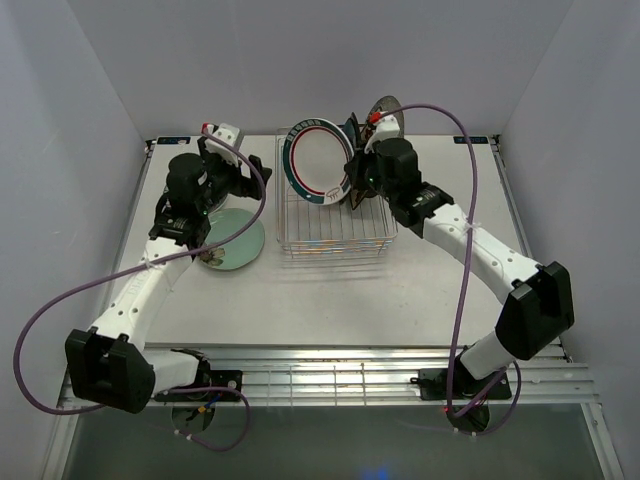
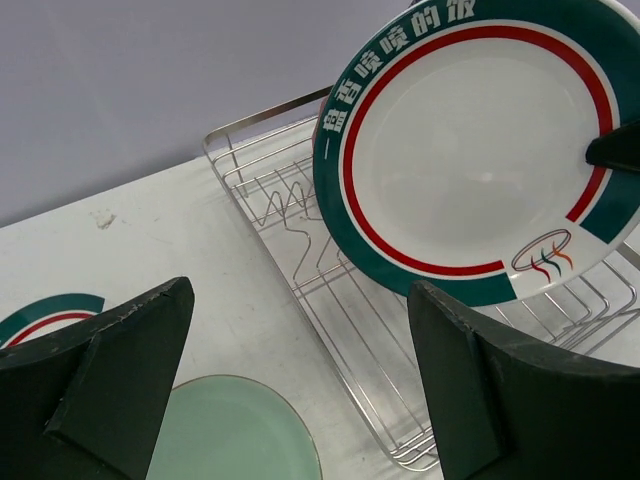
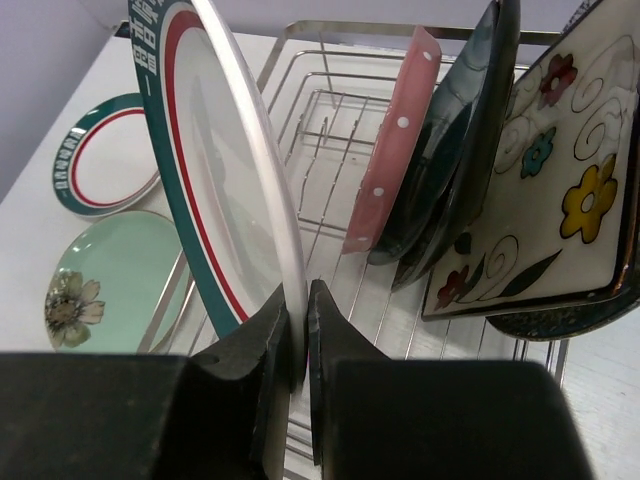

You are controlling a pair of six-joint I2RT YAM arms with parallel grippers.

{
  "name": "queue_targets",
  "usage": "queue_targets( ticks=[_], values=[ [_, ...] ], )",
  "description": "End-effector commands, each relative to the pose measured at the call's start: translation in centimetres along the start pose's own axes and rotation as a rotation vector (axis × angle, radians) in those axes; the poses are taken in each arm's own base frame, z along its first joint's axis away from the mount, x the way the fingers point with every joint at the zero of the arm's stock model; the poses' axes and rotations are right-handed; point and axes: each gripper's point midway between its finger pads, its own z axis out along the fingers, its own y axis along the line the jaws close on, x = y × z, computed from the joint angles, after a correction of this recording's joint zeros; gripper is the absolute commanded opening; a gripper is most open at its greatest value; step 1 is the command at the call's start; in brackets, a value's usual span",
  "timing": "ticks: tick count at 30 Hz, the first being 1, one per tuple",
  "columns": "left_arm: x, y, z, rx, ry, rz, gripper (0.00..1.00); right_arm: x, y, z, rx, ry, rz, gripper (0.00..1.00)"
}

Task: Load the plates into the dish rack
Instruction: Insert the plate into the dish rack.

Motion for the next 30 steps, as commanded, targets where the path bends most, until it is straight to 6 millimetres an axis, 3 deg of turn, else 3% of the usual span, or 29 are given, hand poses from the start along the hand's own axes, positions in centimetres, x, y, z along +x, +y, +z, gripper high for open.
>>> queue_targets(
  ticks=[1,2,4,6,7,9,17,22,30],
  values=[
    [-1.3,0.7,-1.5,-0.053,-0.063,0.022,0.98,-5.3,0.4,-0.1,0.121,-0.142,0.014,0.08],
    [-1.2,0.7,-1.8,-0.059,-0.061,0.023,0.98,-4.5,-0.1,0.3,0.174,-0.117,0.003,0.08],
    [-0.2,0.8,-1.9,-0.067,-0.036,0.029,0.98,-5.5,0.5,0.4,0.206,-0.135,0.002,0.08],
    [0.4,1.0,-2.1,-0.080,-0.023,0.032,0.98,-4.9,0.0,1.1,0.268,-0.115,-0.009,0.08],
    [1.2,1.1,-2.2,-0.084,-0.008,0.035,0.98,-6.0,0.0,1.0,0.291,-0.138,-0.004,0.08],
    [1.5,1.3,-2.4,-0.098,-0.010,0.038,0.98,-5.1,0.0,1.8,0.332,-0.112,-0.020,0.08],
    [2.9,1.7,-3.7,-0.141,-0.013,0.055,0.98,-5.1,-0.6,3.9,0.502,-0.104,-0.046,0.08],
    [3.7,2.1,-4.3,-0.166,-0.012,0.068,0.98,-6.2,-0.7,4.4,0.573,-0.130,-0.055,0.08],
    [5.9,2.5,-3.9,-0.190,0.013,0.065,0.98,-5.5,-1.0,6.3,0.650,-0.125,-0.090,0.08]
  ],
)
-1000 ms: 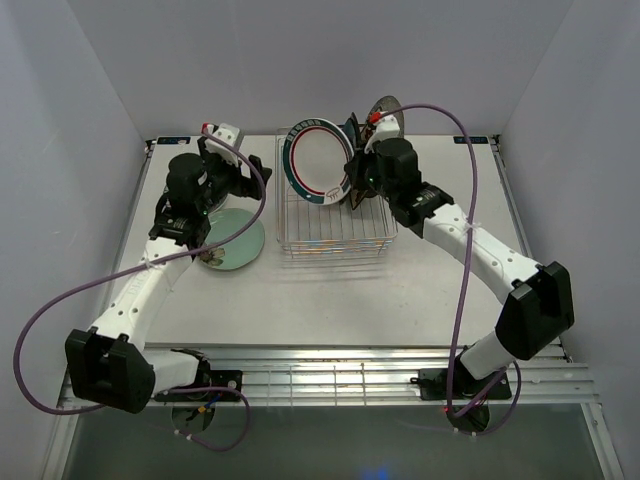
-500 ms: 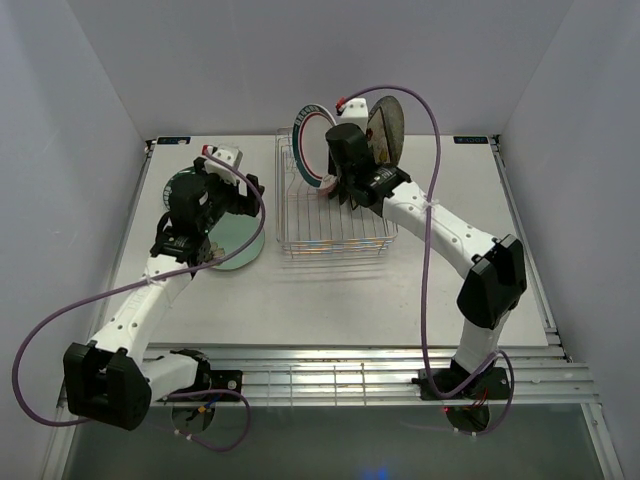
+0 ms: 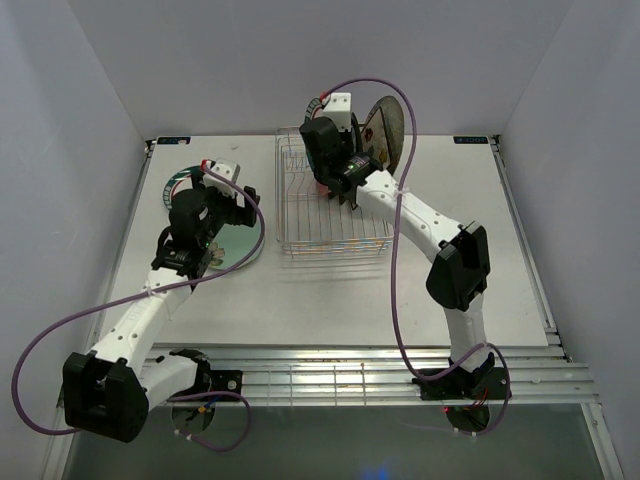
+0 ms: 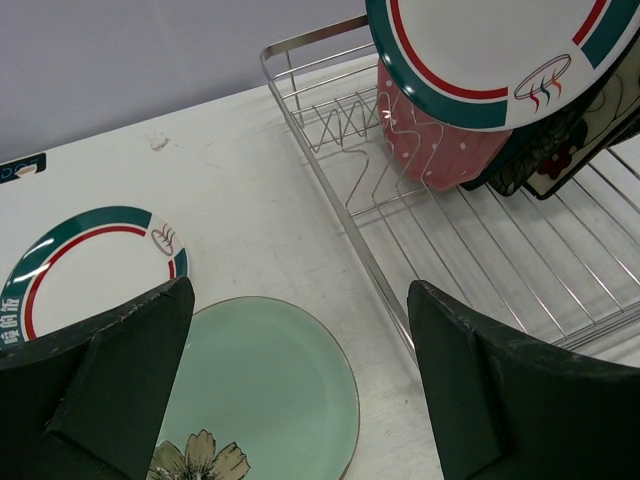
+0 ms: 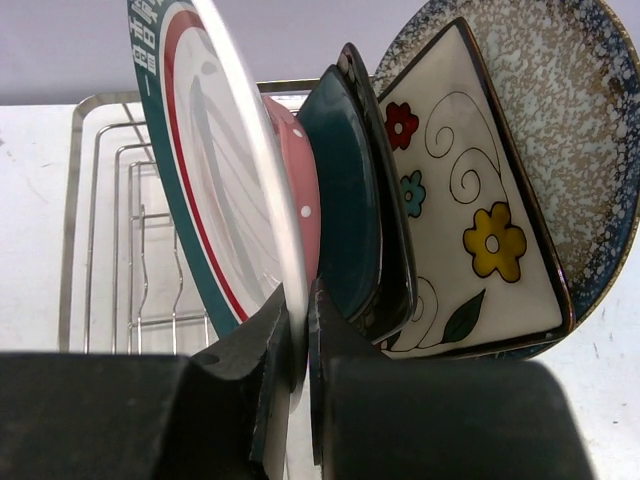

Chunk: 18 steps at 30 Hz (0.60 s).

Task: Load the plates into the dish rack
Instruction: Insert the plate into the dish rack.

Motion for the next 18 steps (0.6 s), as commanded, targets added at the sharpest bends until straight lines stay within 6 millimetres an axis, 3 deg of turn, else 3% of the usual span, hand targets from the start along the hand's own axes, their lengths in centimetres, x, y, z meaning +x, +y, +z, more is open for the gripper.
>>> queue_targets(
  ticks=[1,18],
  values=[
    [-0.4,0.7,0.1,-0.036,-0.025,0.010,0.98,-3.7,-0.7,-0.5,0.075,-0.094,0.081,0.08],
    [0.7,0.2,0.2,-0.010,-0.009,0.003,0.98,-2.1,-0.3,2.1,0.194,-0.121,0.060,0.08]
  ],
)
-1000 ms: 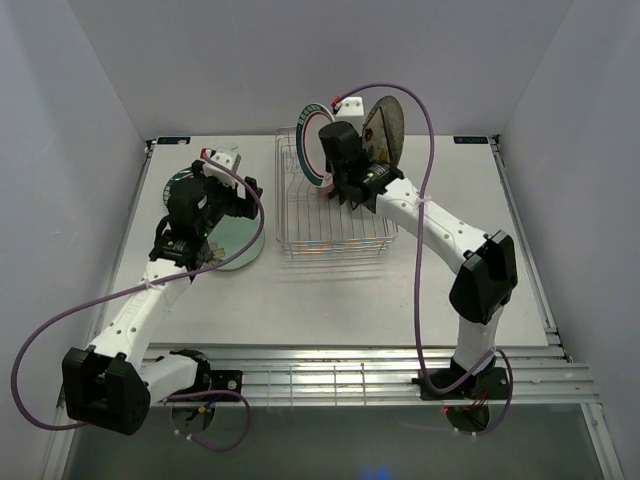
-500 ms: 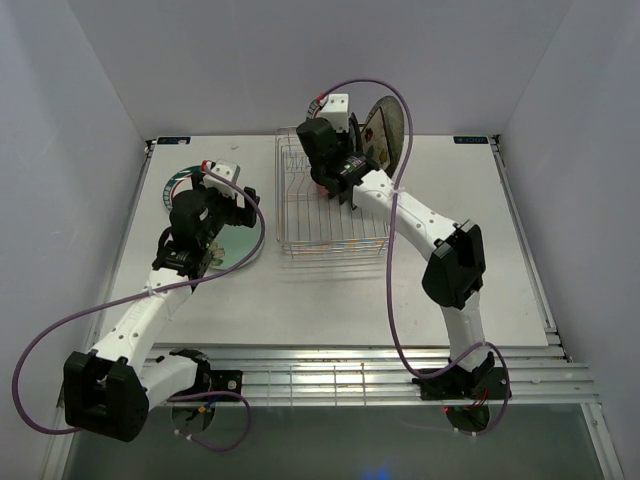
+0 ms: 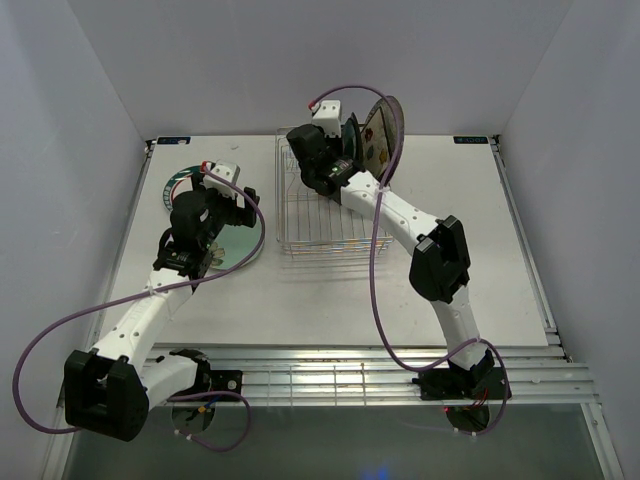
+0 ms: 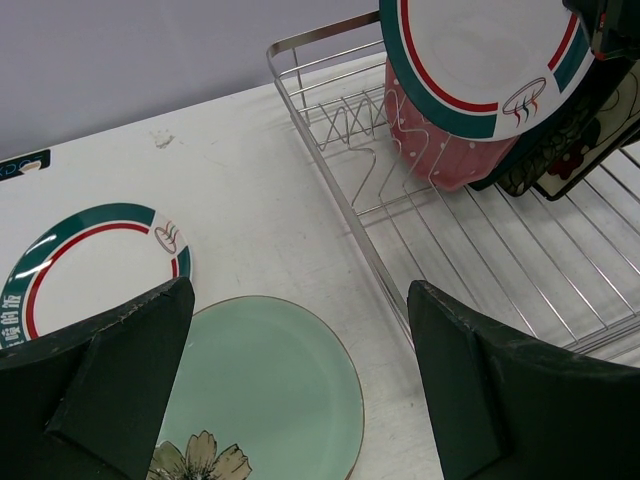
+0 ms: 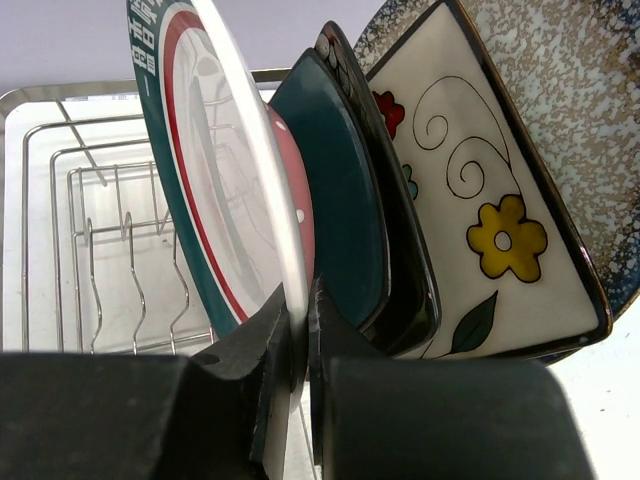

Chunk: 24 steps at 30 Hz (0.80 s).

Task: Load the plates into the dish rack
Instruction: Insert the plate into the dish rack.

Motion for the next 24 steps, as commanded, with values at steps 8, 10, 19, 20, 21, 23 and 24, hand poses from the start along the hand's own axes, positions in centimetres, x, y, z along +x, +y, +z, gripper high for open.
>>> queue_targets(
  ticks=[8,10,19,20,21,23,24],
  values=[
    [-0.1,0.0,-0.2,0.000,-0.012,-0.002,0.98,-3.6,-0.6,-0.2,0.101,-0.118,0.121,0.08],
    [-0.3,0.1,-0.3,-0.002,-0.018,0.000,0.98,-3.5,-0.5,-0.1,0.113,-0.130,0.121,0.08],
    [0.0,-0.2,-0.3,0.014,-0.013,-0.002,0.98,-2.7,0.7,0.2,0.119,-0.146,0.118,0.08],
    [0.0,-0.2,-0.2,0.014,-0.012,-0.002,0.98,-2.6,0.8,0.3,0.118,-0.144,0.115,0.08],
    [-0.1,-0.2,-0.3,0.014,-0.015,-0.001,0.98,-2.5,0.9,0.4,0.115,-0.143,0.114,0.08],
    [-0.1,-0.3,-0.3,0.015,-0.016,0.000,0.98,-2.1,1.2,0.6,0.113,-0.140,0.110,0.08],
    [-0.1,-0.3,-0.4,0.015,-0.017,0.001,0.98,-2.0,1.3,0.7,0.112,-0.138,0.110,0.08]
  ],
)
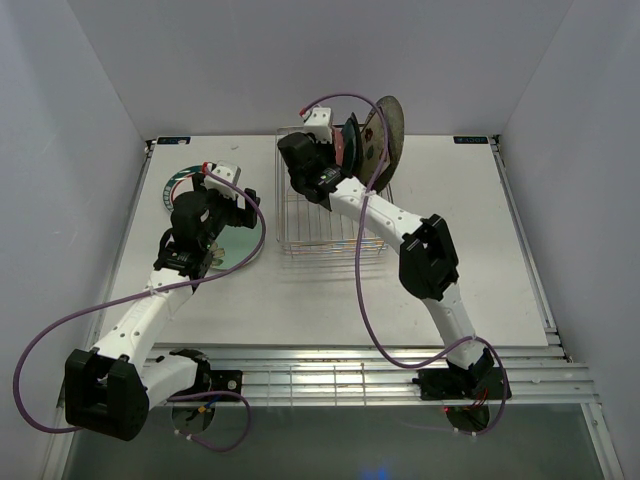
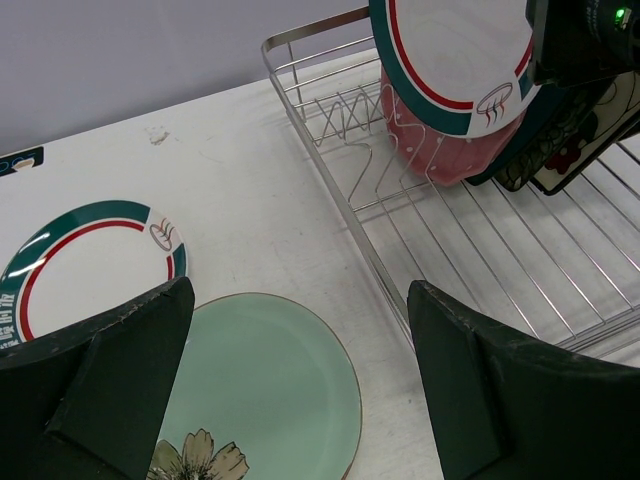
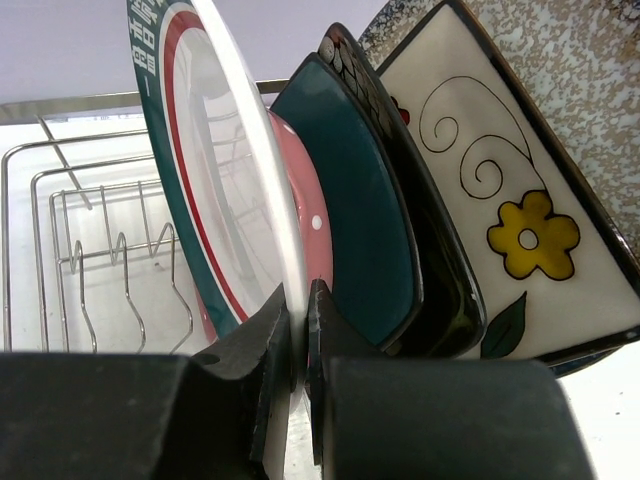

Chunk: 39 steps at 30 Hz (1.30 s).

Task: Load the plates into the dish rack
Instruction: Insert the plate into the dish rack.

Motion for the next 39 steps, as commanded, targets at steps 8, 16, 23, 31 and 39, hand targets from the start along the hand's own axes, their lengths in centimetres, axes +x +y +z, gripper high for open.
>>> queue_targets(
  ticks=[8,16,23,31,39],
  values=[
    [-0.2,-0.3,-0.3,0.018,-0.017,0.003,0.98,-1.5,1.1,0.2,0.021,-0.054,0.108,0.08],
    [0.0,-0.2,-0.2,0.014,-0.012,0.004,0.98,-0.1,1.9,0.1,0.004,-0.027,0.106,0.08],
    [0.1,-0.3,-0.2,0.019,-0.009,0.007,0.98,0.8,2.3,0.1,-0.005,-0.013,0.094,0.16],
    [0.3,-0.3,-0.1,0.020,0.000,0.005,0.98,1.2,1.6,-0.3,-0.009,0.002,0.101,0.23],
    [0.4,-0.3,0.0,0.021,0.003,0.006,0.98,1.1,1.1,-0.8,-0.021,0.014,0.109,0.32]
  ],
)
